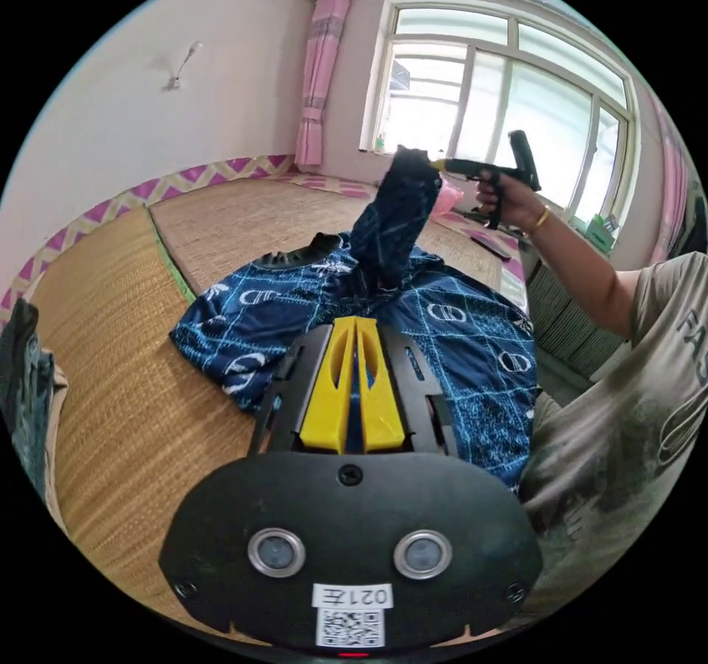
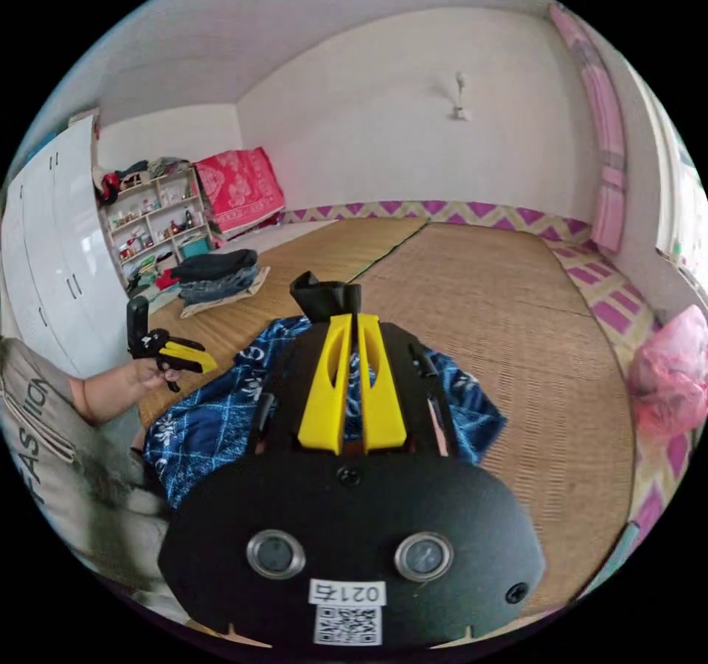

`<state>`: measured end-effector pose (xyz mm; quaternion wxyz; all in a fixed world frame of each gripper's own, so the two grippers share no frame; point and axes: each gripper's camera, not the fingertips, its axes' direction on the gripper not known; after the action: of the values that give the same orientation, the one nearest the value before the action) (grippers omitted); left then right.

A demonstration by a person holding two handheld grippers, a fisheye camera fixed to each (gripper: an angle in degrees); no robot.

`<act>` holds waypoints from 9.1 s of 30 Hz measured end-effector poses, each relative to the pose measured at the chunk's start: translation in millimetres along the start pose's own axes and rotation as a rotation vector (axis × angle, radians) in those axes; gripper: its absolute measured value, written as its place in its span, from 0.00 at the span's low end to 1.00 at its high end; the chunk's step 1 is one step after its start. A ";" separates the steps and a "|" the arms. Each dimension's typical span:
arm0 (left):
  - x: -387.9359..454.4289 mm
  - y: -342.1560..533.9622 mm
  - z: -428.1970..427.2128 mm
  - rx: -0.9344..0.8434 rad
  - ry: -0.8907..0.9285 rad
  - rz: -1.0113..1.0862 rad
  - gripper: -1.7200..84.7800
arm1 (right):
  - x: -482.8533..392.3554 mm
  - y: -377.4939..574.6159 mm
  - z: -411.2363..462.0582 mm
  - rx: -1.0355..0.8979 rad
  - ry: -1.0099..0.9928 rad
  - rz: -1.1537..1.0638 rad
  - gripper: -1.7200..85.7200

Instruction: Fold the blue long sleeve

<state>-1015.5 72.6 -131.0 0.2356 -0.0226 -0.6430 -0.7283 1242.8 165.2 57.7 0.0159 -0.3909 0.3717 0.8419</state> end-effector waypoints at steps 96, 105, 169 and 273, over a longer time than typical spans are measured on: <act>-250.3 688.0 -236.6 0.090 -0.474 -1.221 0.03 | -108.2 446.1 -115.7 0.218 -0.096 0.544 0.01; -231.1 764.8 -231.0 0.316 -0.231 -1.354 0.01 | -92.2 453.3 -110.3 0.234 -0.132 0.583 0.01; -273.0 658.8 -246.1 0.325 -0.378 -1.323 0.01 | 323.3 379.1 -317.9 0.455 0.400 1.242 0.03; 29.1 225.6 -157.5 -0.043 0.051 -0.301 0.12 | -50.2 428.5 -205.2 -0.023 -0.091 0.519 0.13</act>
<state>-914.8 -99.7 60.6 0.1395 0.0876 -0.6171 -0.7695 1274.2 -262.4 268.5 -0.1884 -0.2445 0.4488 0.8386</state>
